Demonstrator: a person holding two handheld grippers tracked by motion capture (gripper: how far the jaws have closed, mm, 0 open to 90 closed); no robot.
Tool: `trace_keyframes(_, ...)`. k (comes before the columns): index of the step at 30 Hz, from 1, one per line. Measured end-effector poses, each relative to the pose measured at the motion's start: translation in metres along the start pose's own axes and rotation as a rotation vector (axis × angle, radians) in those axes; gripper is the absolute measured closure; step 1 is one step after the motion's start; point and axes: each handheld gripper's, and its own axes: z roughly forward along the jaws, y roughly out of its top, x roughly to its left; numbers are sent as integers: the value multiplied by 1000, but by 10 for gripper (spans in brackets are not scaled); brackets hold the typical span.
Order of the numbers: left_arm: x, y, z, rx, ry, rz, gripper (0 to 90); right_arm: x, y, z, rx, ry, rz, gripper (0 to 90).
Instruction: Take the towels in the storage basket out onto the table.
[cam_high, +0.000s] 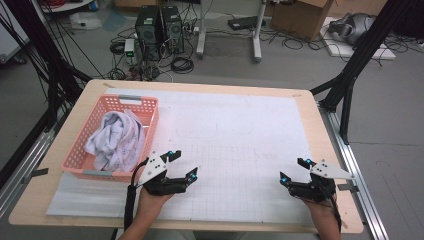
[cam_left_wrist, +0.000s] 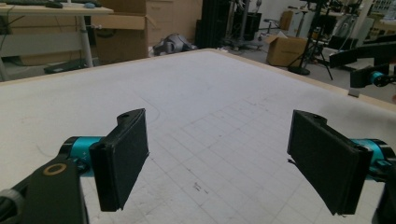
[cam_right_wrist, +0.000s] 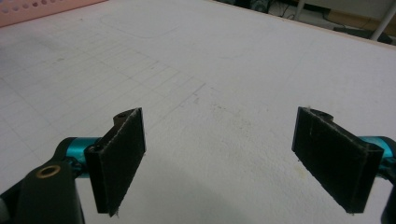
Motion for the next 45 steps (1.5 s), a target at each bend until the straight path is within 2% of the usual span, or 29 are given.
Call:
trace_keyframes(3, 1, 2, -1, -5, -17, -15, 205, 2, -1, -1, 8, 5, -5, 161)
trace_keyframes(8, 2, 2, 2, 3, 3, -21, 203, 3, -3, -3, 4, 11, 7, 160)
trace_keyframes(11, 5, 2, 2, 10, -5, -39, 202, 1, -4, -2, 7, 13, 22, 162)
trace_keyframes(17, 6, 3, 2, 8, -7, -30, 208, -3, -4, -3, 31, 9, 31, 164)
trace_keyframes(23, 1, 5, 0, 2, -25, -30, 208, -2, -3, -7, 11, 3, 29, 164)
trace_keyframes(24, 0, 6, 0, 0, -30, -25, 208, -2, -2, -6, 3, -1, 8, 164)
trace_keyframes(27, -3, 8, 0, 1, -37, -17, 208, -2, -2, -6, -1, 4, 6, 164)
trace_keyframes(36, -3, 28, -8, -32, -53, -9, 210, -1, -1, -8, -12, 3, 11, 164)
trace_keyframes(39, -1, 38, -13, -52, -46, -3, 210, -1, -1, -8, -14, 2, 17, 164)
trace_keyframes(45, 4, 52, -19, -62, -40, 2, 212, 0, -1, -9, -11, 0, 21, 164)
